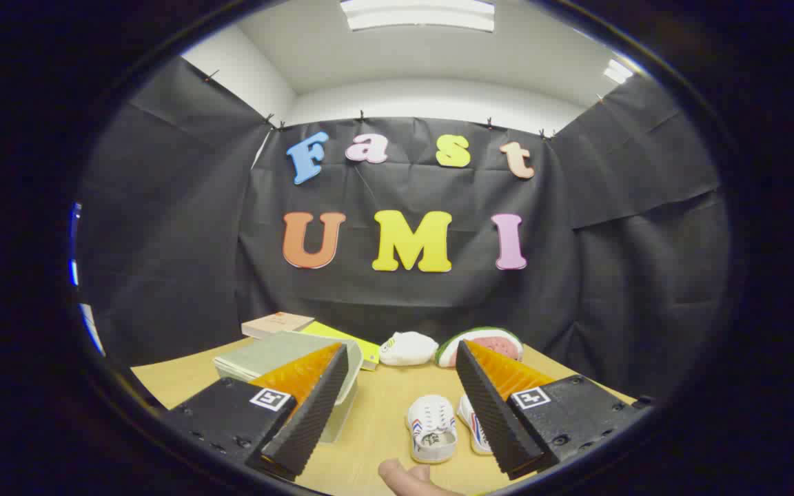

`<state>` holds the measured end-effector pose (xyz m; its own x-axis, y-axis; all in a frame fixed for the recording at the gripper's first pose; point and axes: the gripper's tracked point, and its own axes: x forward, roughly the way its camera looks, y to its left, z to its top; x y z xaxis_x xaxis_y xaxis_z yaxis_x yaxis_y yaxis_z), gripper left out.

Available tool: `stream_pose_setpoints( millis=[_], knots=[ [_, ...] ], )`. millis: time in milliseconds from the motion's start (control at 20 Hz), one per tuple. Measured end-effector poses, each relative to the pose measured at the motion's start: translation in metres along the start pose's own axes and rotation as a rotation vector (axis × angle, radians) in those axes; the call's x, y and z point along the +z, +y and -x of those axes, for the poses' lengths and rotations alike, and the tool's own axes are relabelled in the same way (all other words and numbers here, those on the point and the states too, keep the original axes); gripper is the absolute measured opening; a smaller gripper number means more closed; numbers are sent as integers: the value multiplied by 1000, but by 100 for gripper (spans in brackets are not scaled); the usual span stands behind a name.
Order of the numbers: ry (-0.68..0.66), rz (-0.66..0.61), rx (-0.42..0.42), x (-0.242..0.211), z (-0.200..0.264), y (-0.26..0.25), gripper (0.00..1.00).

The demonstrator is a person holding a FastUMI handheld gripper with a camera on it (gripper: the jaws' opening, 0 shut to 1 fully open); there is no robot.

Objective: Open the storage box then place both shoes into the box .Put the left shoe in first, then the right shoe, with the right side of both shoes facing outward in a uniform manner.

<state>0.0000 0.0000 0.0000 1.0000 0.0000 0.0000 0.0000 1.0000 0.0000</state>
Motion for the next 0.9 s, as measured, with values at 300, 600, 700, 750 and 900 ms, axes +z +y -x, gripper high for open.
stream_pose_setpoints(
  millis=[300, 600, 700, 750, 900],
  knots=[
    [27, -42, -6, -11, -8, -10, 100],
    [67, -43, 28, -18, -18, -9, 100],
    [64, -46, 42, -17, -22, -8, 100],
    [66, -50, 47, -16, -25, -8, 100],
    [100, -58, 60, -22, -35, -9, 100]
  ],
)
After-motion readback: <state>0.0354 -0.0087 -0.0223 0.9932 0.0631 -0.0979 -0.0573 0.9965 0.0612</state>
